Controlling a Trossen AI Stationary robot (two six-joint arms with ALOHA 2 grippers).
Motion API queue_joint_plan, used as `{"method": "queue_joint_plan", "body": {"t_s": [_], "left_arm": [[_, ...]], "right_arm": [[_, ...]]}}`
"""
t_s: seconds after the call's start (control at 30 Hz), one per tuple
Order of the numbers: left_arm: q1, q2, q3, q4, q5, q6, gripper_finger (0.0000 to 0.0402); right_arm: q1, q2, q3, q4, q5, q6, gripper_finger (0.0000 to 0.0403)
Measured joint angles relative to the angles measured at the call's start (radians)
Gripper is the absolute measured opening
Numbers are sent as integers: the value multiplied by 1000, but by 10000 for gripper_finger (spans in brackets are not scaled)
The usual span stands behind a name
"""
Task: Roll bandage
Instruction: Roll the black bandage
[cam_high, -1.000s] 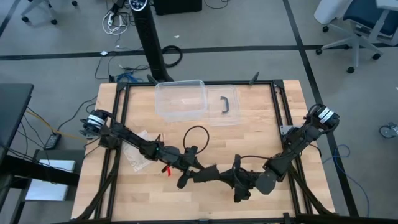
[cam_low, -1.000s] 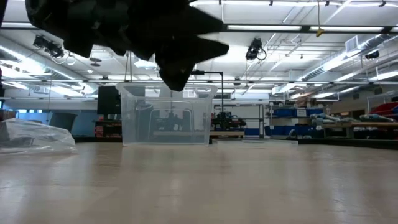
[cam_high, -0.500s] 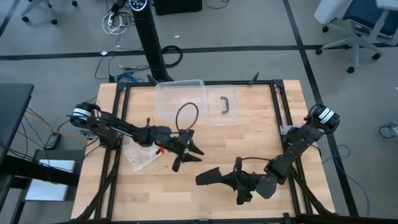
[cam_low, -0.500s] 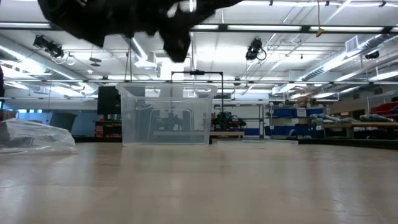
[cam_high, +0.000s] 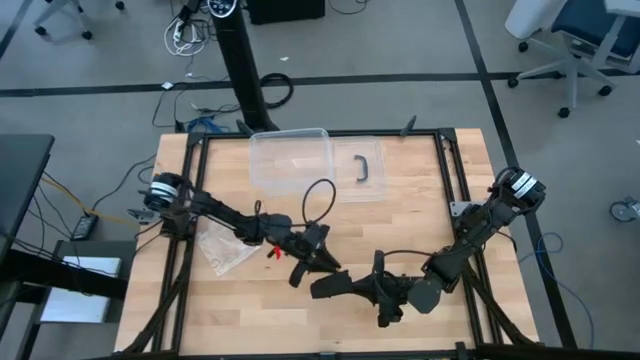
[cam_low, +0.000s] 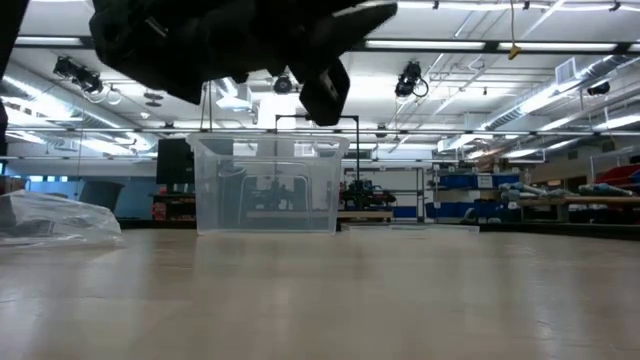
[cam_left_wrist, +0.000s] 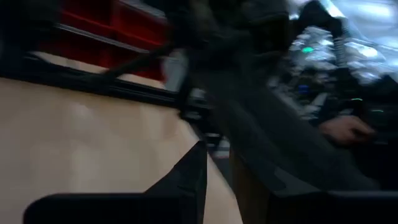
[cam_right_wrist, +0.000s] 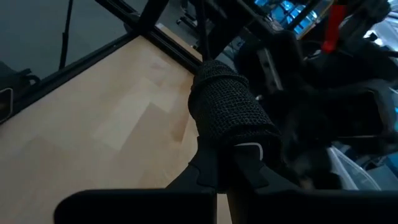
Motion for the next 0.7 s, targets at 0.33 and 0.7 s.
{"method": "queue_joint_plan", "body": {"t_s": [0.33,0.7], "left_arm": [[-26,-6,0,-81,-3,45,66],[-2,-287,4,-792,-292,251,70]], "right_arm": [[12,0,0,-3,32,0,6],[65,0,0,-105,132,116,6]]}}
